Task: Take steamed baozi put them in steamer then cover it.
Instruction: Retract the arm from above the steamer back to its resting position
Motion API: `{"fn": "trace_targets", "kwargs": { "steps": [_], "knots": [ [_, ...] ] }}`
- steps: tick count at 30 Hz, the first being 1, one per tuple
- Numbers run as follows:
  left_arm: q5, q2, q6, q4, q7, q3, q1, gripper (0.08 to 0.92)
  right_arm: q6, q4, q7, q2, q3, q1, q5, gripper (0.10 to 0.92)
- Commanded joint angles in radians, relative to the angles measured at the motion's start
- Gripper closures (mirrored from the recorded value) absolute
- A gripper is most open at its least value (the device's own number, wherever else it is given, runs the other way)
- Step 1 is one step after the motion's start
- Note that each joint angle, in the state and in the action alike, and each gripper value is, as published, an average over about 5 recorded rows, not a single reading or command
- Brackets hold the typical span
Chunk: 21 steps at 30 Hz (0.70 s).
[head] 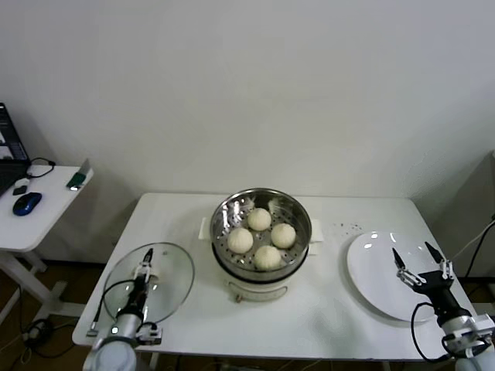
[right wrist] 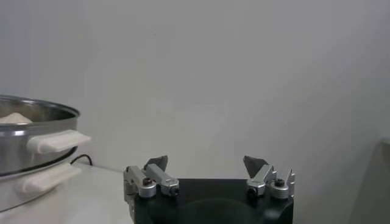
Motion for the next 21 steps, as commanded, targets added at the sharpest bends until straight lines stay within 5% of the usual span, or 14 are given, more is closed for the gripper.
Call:
{"fn": "trace_targets", "kwargs": {
  "steps": [1,15,21],
  "knots": [
    [-0.044,-0.002,-0.015,0.056,-0.028,0.003,-0.035,0.276,0.003,-0.002,-0.004,0.005,0.005,0.0,-0.006,0.203],
    [-0.096,0.003,-0.035,0.033,-0.05,0.0,-0.022,0.683,0.011,-0.01,-0.007,0.009,0.011,0.002,-0.016,0.203],
    [-0.132,0.023,-0.017,-0.079,-0.052,-0.002,0.027,0.832,0.013,-0.013,-0.007,0.0,0.012,0.006,-0.019,0.203]
  ]
}}
